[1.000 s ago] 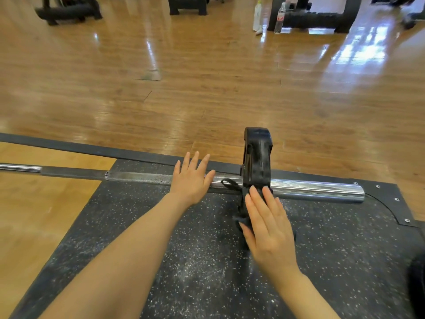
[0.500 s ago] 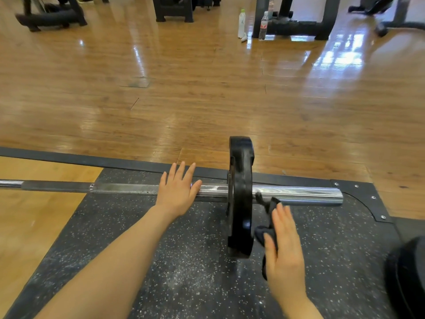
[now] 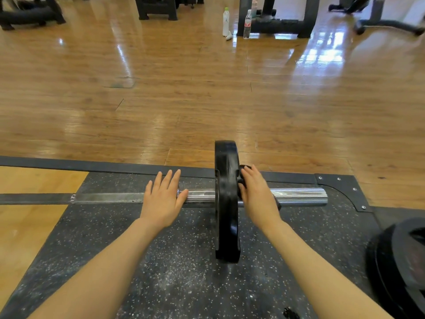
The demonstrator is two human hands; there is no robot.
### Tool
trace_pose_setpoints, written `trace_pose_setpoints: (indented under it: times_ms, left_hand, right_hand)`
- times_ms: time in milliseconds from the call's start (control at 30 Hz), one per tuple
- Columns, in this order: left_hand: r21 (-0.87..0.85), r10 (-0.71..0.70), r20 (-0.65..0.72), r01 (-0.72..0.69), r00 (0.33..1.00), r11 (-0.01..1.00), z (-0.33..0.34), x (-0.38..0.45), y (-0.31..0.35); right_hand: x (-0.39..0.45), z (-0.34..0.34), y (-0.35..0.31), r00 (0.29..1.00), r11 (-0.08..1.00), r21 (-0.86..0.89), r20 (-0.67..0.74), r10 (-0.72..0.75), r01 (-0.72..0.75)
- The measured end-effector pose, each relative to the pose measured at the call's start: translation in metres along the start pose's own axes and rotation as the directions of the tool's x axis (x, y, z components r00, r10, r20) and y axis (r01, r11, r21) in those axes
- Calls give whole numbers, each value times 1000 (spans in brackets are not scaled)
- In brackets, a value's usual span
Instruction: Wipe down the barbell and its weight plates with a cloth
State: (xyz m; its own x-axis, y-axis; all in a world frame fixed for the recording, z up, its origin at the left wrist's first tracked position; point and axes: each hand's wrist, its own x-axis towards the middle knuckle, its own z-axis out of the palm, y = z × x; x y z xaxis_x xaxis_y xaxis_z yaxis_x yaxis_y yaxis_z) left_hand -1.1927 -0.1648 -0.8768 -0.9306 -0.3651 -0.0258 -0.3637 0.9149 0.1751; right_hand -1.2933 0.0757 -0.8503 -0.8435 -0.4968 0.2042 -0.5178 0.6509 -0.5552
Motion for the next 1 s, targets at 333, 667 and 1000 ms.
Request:
trace_pose_setpoints:
  times_ms: [333,667,1000]
  left_hand:
    - [-34,0,-33,-1,999,999,2,-11,1]
    - [-80,-1,-51,-4,999,997,3,-12,2]
    - [-79,-14,-34,12,999,997,1,-8,3]
  right_hand:
    - [-23,11,26,993,948,-298,0,-120,115]
    - [-38,-33,82,991,938,-330,-105,79,-109]
    - [-20,20,12,997,972,-220,8,-81,81]
